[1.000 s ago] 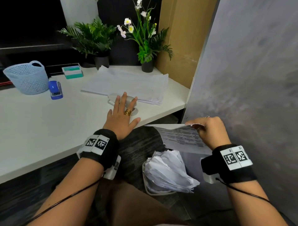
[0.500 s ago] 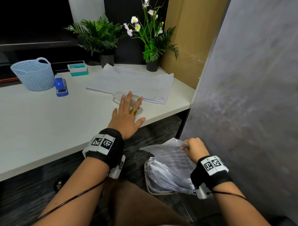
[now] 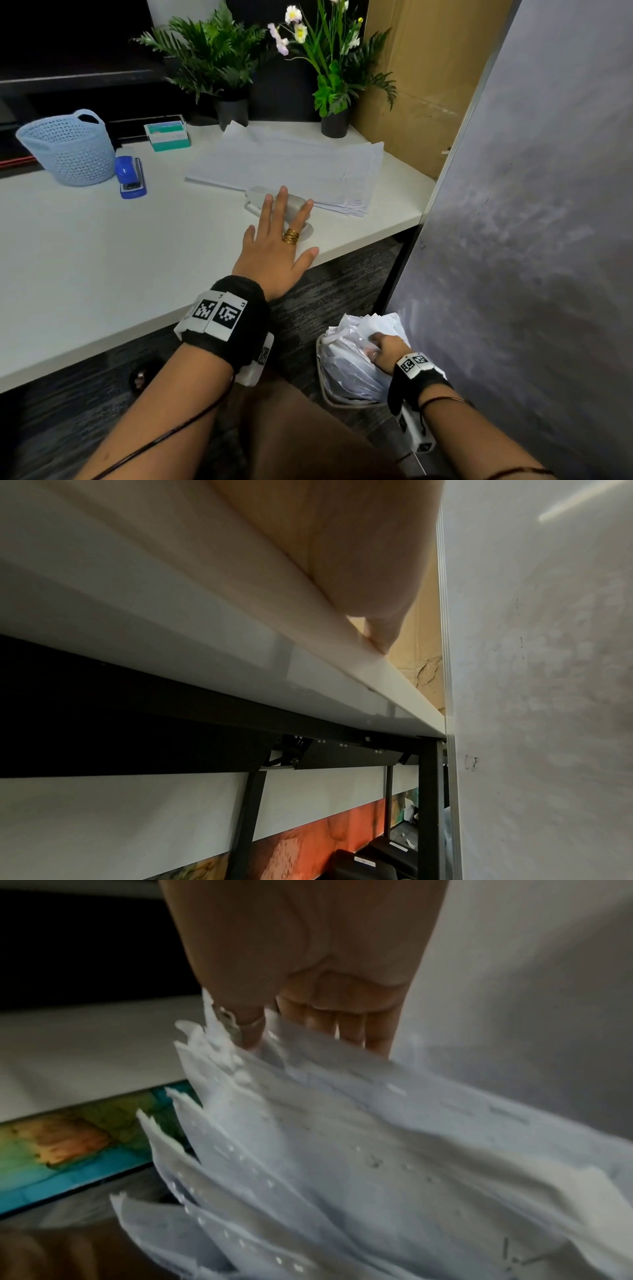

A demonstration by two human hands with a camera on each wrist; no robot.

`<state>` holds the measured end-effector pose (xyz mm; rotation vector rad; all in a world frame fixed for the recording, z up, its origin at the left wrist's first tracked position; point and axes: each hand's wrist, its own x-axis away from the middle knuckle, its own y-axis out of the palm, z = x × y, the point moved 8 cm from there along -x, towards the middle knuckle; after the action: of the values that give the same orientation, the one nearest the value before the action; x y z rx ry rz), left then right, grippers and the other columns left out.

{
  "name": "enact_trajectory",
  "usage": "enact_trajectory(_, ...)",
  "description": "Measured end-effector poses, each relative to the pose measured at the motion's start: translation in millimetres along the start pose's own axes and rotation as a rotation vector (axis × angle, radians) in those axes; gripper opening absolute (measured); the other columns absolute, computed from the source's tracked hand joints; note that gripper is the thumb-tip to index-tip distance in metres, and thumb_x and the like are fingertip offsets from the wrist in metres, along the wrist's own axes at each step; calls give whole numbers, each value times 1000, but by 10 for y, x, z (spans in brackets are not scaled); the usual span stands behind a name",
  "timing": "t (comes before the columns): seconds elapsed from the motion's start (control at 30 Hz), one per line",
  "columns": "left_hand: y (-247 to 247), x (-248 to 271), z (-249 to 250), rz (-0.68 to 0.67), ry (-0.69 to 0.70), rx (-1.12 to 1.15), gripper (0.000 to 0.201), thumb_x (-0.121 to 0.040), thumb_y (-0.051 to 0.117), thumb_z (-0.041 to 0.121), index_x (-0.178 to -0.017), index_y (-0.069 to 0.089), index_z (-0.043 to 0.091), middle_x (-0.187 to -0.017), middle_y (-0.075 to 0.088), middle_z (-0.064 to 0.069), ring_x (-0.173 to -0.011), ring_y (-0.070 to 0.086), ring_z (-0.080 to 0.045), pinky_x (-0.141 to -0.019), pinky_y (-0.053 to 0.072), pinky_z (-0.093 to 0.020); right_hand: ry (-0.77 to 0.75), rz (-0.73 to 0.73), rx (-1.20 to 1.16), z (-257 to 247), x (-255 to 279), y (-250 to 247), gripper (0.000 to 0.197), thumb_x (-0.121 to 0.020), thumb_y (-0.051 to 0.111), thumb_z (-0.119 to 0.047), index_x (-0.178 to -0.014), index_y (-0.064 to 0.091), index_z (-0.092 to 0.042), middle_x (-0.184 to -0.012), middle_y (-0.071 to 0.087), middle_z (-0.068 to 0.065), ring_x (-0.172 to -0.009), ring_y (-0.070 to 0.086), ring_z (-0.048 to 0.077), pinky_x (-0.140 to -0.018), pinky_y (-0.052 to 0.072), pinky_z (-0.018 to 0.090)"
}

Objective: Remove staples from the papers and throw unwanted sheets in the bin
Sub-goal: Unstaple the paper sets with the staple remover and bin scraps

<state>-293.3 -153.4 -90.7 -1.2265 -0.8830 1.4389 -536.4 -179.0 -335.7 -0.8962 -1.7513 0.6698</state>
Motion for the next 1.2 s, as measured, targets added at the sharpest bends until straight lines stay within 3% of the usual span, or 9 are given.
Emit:
enact_trajectory(0.1, 26, -1, -2, 31, 7, -3, 68, -94, 24, 58, -137, -25, 40, -154, -26, -3, -144, -17, -25, -113, 19, -52, -106, 32, -225, -56, 97, -48, 111, -56, 45, -90, -141, 35, -18, -136, 49, -3, -126, 46, 18, -106, 33, 27)
enact_trajectory(0.17, 16, 7, -5, 56, 16, -13, 68, -88, 13, 63, -139, -25, 39, -155, -23, -4, -144, -15, -26, -112, 21, -52, -188, -5, -135, -157, 185, 92, 131, -40, 48, -96, -146, 19, -24, -142, 38, -5, -131, 38, 18, -111, 29, 33)
enact_trajectory(0.23, 5, 12, -6, 72, 20, -16, 69, -84, 8, 63, -140, -23, 38, -155, -21, -5, -144, -13, -27, -111, 22, -52, -189, -22, 89, -175, 136, 267, 123, -50, 59, -86, -148, 11, -29, -146, 32, 0, -133, 36, 23, -109, 32, 41)
enact_trajectory(0.37, 19, 11, -22, 80, 12, -19, 70, -85, 9, 63, -145, -17, 36, -156, -20, -6, -144, -12, -27, -111, 21, -52, -40, -3, 153, -92, -139, 407, 101, -66, 29, -87, -147, 14, -28, -145, 32, 5, -129, 38, 28, -101, 35, 48)
enact_trajectory(0.47, 21, 11, -22, 85, 14, -26, 70, -85, 10, 62, -144, -17, 37, -156, -20, -6, -144, -12, -26, -110, 22, -52, -39, 27, 157, -125, -288, 481, 69, -89, 35, -65, -145, 21, -28, -143, 37, 4, -126, 41, 27, -98, 34, 47)
enact_trajectory(0.8, -6, 11, -4, 97, 14, -26, 68, -87, 11, 61, -144, -17, 36, -156, -17, -8, -145, -11, -26, -109, 26, -53, 16, 22, 169, -82, -353, 827, 66, -89, 33, -66, -143, 23, -31, -143, 37, -1, -126, 40, 23, -97, 34, 43)
enact_trajectory(1.03, 11, 16, -22, 63, -3, -15, 70, -84, 9, 63, -139, -25, 39, -154, -26, -2, -143, -19, -21, -111, 21, -51, -99, 314, 18, -464, -42, -178, 57, -86, 40, -62, -118, 55, -18, -120, 54, 5, -114, 49, 25, -92, 39, 36)
enact_trajectory(1.13, 6, 16, -23, 54, -5, 6, 70, -83, 9, 64, -137, -28, 41, -154, -27, 1, -142, -21, -19, -113, 19, -50, -304, 633, -225, -874, 427, -945, 28, -91, 55, -37, -78, 63, -13, -76, 60, 2, -72, 59, 21, -65, 42, 28)
enact_trajectory(1.2, -18, 24, -14, 61, -7, 24, 70, -85, 14, 64, -137, -28, 44, -155, -24, 2, -143, -19, -19, -113, 17, -50, -408, 867, -351, -1135, 814, -1424, 29, -90, 60, -23, -62, 55, -18, -54, 47, -9, -50, 44, 6, -54, 33, 21)
